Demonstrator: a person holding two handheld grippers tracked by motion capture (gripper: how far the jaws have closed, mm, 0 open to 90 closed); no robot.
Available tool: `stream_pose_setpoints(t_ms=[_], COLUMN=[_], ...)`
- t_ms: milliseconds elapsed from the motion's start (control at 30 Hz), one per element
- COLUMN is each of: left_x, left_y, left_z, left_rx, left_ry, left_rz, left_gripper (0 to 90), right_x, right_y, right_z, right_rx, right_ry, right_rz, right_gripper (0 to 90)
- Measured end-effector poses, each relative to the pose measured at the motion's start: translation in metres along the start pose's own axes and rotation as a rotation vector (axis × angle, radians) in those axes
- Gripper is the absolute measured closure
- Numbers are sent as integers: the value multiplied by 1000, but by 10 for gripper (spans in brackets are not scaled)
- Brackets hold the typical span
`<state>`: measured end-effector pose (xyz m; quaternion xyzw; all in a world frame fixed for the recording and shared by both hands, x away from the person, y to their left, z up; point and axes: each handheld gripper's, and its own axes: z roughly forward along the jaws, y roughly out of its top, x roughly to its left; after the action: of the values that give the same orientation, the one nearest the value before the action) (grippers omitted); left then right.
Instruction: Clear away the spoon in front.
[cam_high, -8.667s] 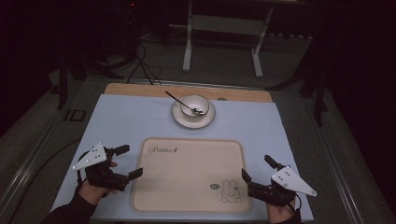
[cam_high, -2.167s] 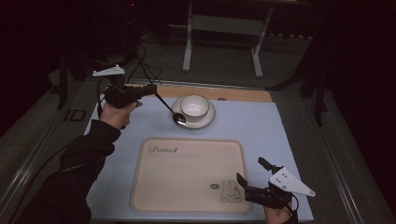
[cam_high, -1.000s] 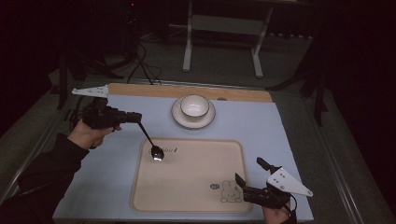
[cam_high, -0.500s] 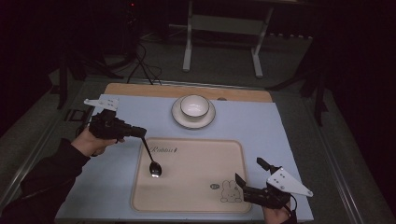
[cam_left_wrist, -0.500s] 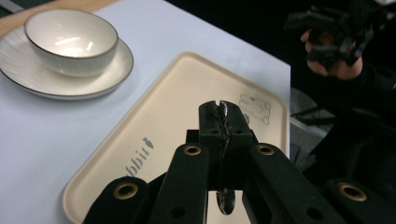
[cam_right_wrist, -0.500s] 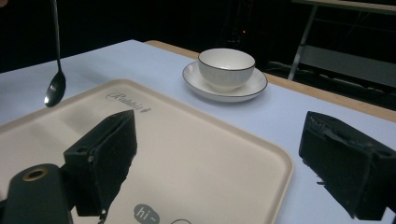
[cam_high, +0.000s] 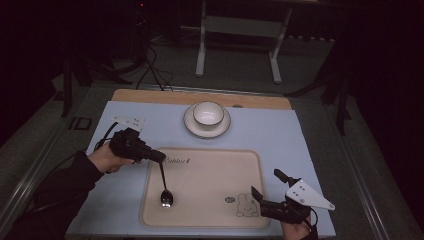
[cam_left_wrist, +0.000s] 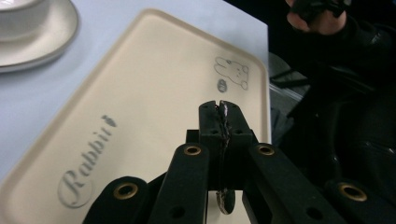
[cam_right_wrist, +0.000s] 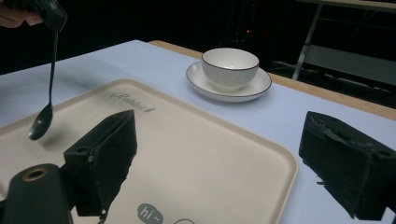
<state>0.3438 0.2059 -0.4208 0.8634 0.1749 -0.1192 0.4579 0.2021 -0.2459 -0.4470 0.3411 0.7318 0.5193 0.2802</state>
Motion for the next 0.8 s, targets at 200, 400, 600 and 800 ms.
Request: stream_pose_setpoints(t_ms=[200,400,600,800], left_x=[2,6,10,12], left_y=[0,1,3,4], left_z=[16,25,35,41], left_rx=[35,45,44,29], left_ry=[-42,-71,-95,-89], left_rz=[9,13,6,19], left_gripper=[897,896,895,879], right_x=[-1,0,-1,-1], right_y=[0,0,-1,-1], right_z=[0,-1,-1,-1], right_rx=[1,1,3,3], right_ry=[2,2,0,1], right_rz=[4,4,5,4], right_gripper=[113,113,113,113])
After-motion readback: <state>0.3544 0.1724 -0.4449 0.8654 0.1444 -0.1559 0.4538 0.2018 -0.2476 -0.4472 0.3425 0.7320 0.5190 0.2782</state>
